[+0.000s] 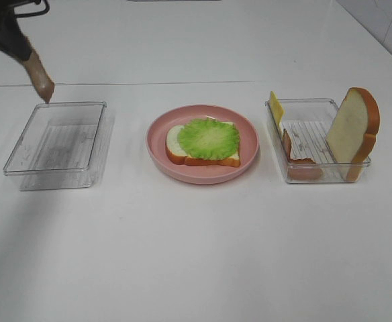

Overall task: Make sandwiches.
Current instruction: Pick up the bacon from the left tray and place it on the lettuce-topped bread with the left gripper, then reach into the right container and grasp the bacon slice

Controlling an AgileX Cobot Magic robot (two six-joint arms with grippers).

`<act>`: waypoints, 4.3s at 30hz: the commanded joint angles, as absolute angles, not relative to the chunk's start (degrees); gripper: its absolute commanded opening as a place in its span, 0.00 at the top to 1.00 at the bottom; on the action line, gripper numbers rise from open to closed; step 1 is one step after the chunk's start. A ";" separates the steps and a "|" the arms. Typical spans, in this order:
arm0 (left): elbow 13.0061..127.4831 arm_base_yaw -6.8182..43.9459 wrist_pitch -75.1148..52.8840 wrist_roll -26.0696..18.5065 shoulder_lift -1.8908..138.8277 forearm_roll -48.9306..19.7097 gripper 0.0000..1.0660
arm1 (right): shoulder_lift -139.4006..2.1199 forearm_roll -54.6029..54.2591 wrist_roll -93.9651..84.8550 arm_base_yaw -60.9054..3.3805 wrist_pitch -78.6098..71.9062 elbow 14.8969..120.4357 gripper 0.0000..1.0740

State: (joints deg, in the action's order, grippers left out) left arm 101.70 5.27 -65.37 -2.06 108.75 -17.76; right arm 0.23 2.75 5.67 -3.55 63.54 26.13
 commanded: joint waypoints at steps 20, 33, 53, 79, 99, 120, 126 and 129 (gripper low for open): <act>119.92 24.75 -56.38 -4.24 126.05 -34.89 1.00 | 2.01 3.09 5.96 -3.67 62.97 26.01 0.26; 123.42 31.46 -54.89 -4.47 136.42 -37.64 1.00 | 2.01 3.09 5.96 -3.67 62.97 26.01 0.26; 123.42 31.46 -54.60 -8.31 138.94 -24.35 1.00 | 2.01 3.09 5.96 -3.67 62.97 26.01 0.26; 123.42 31.46 -55.12 -4.18 138.94 -11.12 0.75 | 2.01 3.09 5.96 -3.67 62.97 26.01 0.26; 123.64 31.00 -66.18 -2.06 132.64 -3.32 0.05 | 2.01 3.09 6.07 -3.67 62.97 26.01 0.26; 124.05 4.53 -75.57 -1.26 125.42 -0.80 0.06 | 2.01 3.09 6.07 -3.67 62.97 26.01 0.26; 124.05 -1.09 -75.57 -2.41 125.42 -1.15 0.06 | 2.01 3.09 6.07 -3.67 62.97 26.01 0.26; 123.82 -1.43 -75.57 -2.64 124.85 -1.15 0.06 | 2.01 3.09 6.07 -3.67 62.97 26.01 0.26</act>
State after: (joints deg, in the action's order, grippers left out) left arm 124.10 -1.55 -69.44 -2.35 125.76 -0.57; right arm 0.23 2.75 5.67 -3.55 63.54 26.13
